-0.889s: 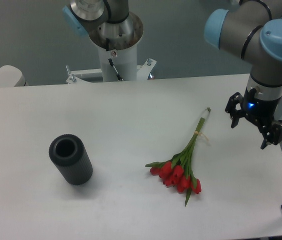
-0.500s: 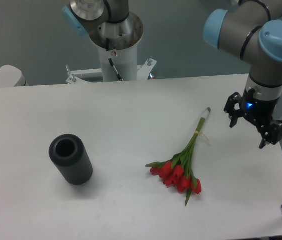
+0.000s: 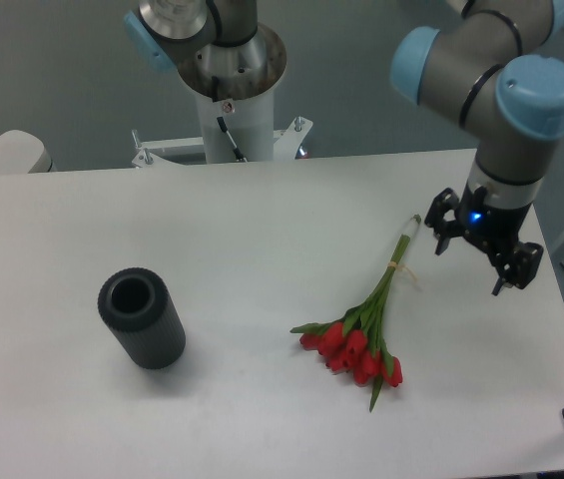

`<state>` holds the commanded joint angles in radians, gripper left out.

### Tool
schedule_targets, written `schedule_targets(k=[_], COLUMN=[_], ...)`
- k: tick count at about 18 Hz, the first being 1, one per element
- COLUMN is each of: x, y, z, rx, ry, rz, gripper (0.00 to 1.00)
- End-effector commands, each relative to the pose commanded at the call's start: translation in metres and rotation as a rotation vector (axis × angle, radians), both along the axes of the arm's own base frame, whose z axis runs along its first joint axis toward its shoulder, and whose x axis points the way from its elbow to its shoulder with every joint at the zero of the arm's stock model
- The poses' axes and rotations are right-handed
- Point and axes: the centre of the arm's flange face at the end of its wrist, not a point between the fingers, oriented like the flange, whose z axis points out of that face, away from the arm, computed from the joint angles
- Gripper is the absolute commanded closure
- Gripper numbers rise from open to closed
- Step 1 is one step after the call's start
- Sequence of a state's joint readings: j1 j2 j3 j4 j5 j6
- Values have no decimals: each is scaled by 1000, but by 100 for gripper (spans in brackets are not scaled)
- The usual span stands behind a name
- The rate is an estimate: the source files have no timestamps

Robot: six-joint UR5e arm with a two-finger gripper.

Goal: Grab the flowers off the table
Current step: 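Move the open gripper over the red tulip stems and lower it, then lower the gripper around the tulip stems just above the blooms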

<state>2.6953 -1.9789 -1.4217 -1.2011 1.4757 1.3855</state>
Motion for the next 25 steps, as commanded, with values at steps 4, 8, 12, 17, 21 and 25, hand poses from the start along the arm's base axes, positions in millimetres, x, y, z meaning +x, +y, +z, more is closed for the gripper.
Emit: schedule_targets(k=[4, 8, 12, 17, 21, 25], x=[16, 18, 29, 43, 51, 64], y=[8, 7, 0, -8, -11, -15], z=[-33, -62, -83, -117, -131, -146], rx=[-22, -44, -42, -28, -16, -10], ry=[-76, -114, -117, -86, -64, -67], rz=[137, 165, 166, 166, 174, 224], gripper=[0, 0, 0, 0, 0, 0])
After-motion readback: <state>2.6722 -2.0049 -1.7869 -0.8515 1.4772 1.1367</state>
